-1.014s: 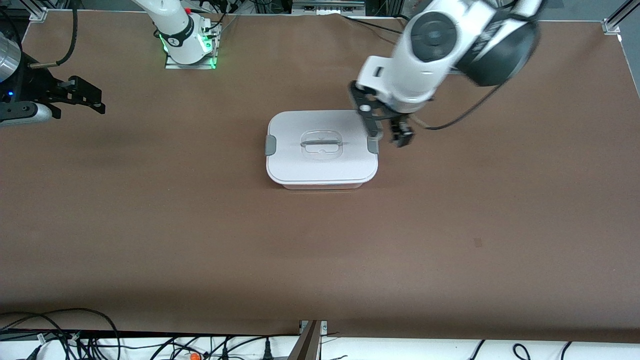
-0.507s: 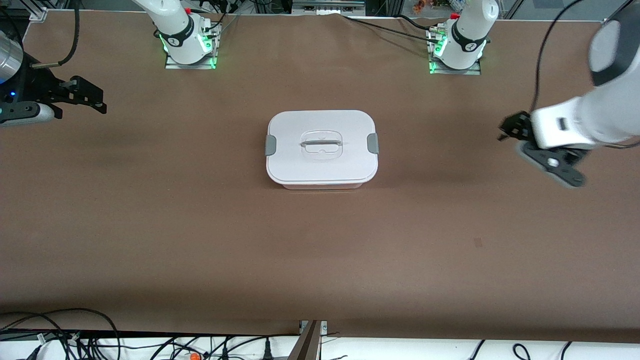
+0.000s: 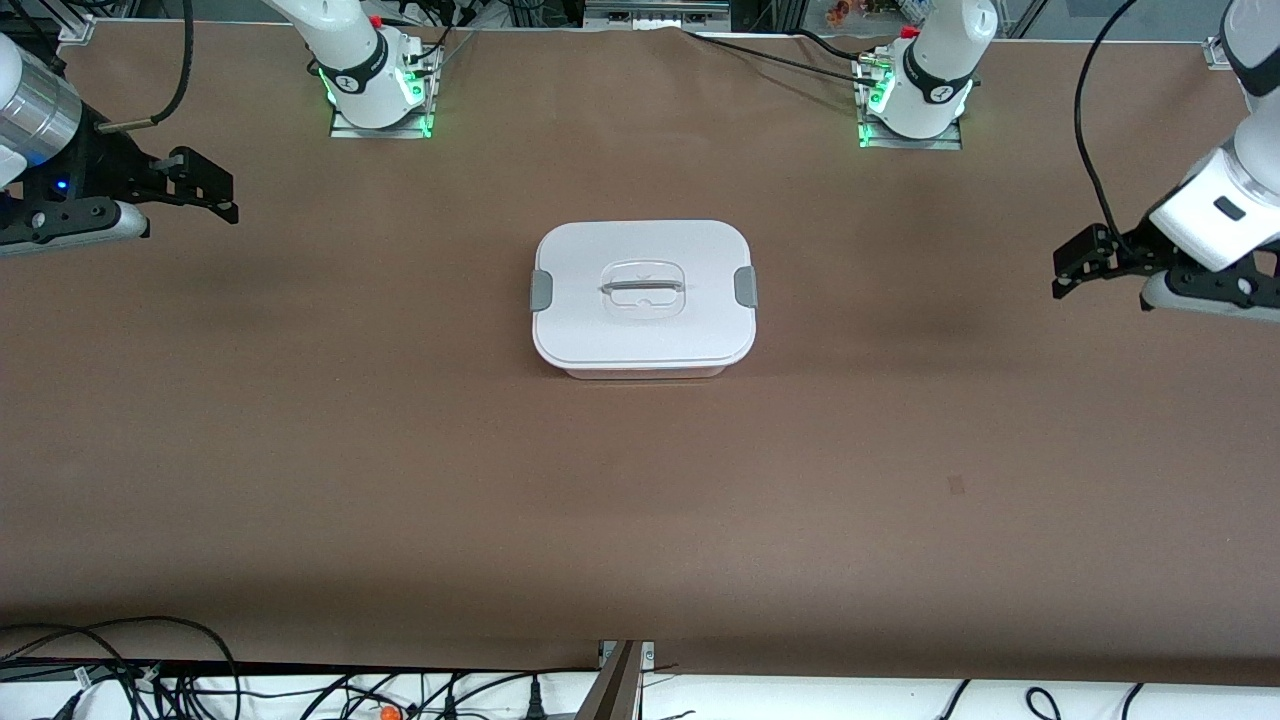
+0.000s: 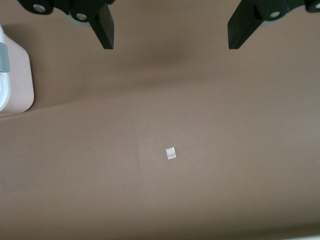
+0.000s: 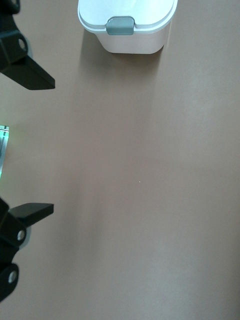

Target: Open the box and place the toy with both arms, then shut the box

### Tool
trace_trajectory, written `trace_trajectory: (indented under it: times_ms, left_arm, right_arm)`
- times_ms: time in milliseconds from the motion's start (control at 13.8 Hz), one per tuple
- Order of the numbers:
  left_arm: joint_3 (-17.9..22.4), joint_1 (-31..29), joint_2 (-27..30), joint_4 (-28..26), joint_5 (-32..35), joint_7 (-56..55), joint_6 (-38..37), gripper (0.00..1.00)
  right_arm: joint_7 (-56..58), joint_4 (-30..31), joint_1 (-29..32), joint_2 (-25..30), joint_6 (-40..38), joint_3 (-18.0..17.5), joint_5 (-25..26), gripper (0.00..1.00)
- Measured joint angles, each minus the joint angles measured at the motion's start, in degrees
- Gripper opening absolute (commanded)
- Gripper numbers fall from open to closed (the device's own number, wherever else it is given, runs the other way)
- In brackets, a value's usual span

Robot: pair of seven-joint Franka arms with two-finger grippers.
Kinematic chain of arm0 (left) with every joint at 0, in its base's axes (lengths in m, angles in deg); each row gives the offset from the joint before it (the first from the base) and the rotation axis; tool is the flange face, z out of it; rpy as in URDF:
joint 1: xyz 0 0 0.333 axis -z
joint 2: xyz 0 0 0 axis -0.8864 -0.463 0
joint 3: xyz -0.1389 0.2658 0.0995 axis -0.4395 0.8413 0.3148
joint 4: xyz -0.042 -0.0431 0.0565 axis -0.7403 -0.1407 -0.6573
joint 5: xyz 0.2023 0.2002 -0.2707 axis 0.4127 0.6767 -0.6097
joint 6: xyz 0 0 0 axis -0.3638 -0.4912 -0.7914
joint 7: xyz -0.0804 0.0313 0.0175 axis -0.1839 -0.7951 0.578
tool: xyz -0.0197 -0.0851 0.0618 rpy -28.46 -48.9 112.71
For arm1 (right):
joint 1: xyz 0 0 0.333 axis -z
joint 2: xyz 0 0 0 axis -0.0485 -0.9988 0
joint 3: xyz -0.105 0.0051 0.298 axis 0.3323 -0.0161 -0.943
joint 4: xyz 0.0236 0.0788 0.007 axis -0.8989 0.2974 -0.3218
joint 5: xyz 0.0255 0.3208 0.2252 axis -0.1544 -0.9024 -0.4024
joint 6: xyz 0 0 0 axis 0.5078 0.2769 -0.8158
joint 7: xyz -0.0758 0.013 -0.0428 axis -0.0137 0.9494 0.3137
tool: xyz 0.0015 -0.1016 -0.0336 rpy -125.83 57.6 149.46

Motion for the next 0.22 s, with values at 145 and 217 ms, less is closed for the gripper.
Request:
trace_trajectory:
  times_ms: [145, 217]
  left_arm:
    - [-0.62, -0.01, 1.14, -1.11, 0.43, -1.28, -1.38, 1.0]
    - [-0.91, -0.01, 1.17, -1.19, 0.57, -1.47, -1.75, 1.0]
  right_arm:
    - [0.0, 0.0, 0.0, 0.0, -0.05, 0.01, 0.0, 1.0]
    - [0.0, 0.0, 0.0, 0.0, -0.06, 0.01, 0.0, 1.0]
